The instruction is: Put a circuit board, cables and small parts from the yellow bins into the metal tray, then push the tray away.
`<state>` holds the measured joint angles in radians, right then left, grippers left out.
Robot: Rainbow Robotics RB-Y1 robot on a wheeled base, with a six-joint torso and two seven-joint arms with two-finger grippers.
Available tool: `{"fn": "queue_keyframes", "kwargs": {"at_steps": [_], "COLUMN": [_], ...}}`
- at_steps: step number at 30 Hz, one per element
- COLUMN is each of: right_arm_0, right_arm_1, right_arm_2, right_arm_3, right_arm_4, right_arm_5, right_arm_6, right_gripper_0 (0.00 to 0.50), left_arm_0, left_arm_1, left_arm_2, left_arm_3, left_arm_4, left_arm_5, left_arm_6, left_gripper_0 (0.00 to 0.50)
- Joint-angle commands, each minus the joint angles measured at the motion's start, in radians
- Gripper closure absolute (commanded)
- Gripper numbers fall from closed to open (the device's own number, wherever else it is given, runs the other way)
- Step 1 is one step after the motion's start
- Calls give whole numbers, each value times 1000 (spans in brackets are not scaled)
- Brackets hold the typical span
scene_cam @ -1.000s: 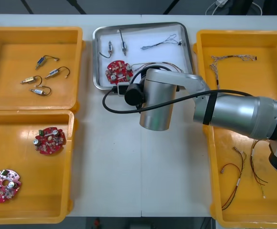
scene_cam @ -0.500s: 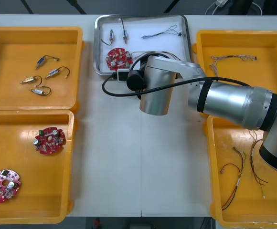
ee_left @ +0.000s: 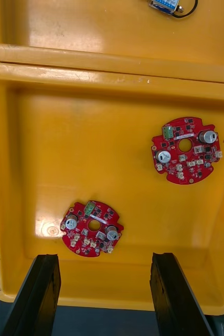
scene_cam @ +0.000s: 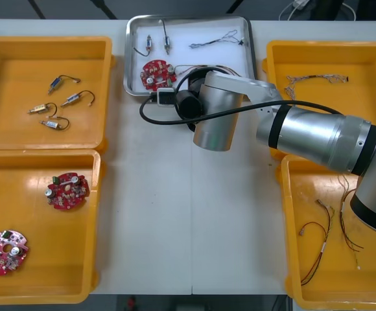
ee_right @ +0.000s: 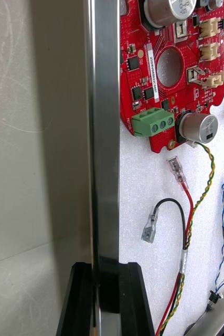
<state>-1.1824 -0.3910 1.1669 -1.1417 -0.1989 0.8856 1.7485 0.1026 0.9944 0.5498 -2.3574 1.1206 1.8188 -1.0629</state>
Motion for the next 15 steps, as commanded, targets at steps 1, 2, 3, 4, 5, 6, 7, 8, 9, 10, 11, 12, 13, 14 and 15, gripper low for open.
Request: {"fn": "queue_keyframes", "kwargs": {"at_steps": [1,2,3,4,5,6,7,8,9,10,11,12,13,14,15], "right_arm_0": [-8,-8,-8,-6,-8,-8,-8,-8,-8,-8,-8,-10,-11,-11,-11], "right_arm_1": [26,26,26,26,26,26,26,26,26,24,24,21,17,12,9], "right_arm_2": [-13,-13,-13,-13,-13,-18,-21,-24,-27,-33,-35,-41,-46,-53,-58], "right_arm_3": [14,13,13,8,7,-3,-13,-27,-36,-52,-61,-78,-99,-121,-133], "right_arm_4": [-14,-16,-16,-16,-16,-16,-16,-14,-13,-8,-8,-5,-4,-4,-4], "right_arm_5": [0,1,7,19,27,44,62,82,93,115,125,150,174,197,210], "right_arm_6": [2,5,6,8,8,9,11,11,11,13,14,16,17,20,23], "right_gripper_0": [323,256,117,25,0,0,0,0,0,0,0,0,0,0,0], "left_arm_0": [19,19,19,19,19,19,19,19,19,19,19,19,19,19,19], "left_arm_1": [18,18,18,18,18,18,18,18,18,18,18,18,18,18,18], "left_arm_2": [27,27,27,27,27,27,27,27,27,27,27,27,27,27,27], "left_arm_3": [-25,-25,-25,-25,-25,-25,-25,-25,-25,-25,-25,-25,-25,-25,-25], "left_arm_4": [5,5,5,5,5,5,5,5,5,5,5,5,5,5,5], "left_arm_5": [-7,-7,-7,-7,-7,-7,-7,-7,-7,-7,-7,-7,-7,-7,-7], "left_arm_6": [-12,-12,-12,-12,-12,-12,-12,-12,-12,-12,-12,-12,-12,-12,-12], "left_gripper_0": [0,0,0,0,0,0,0,0,0,0,0,0,0,0,0]}}
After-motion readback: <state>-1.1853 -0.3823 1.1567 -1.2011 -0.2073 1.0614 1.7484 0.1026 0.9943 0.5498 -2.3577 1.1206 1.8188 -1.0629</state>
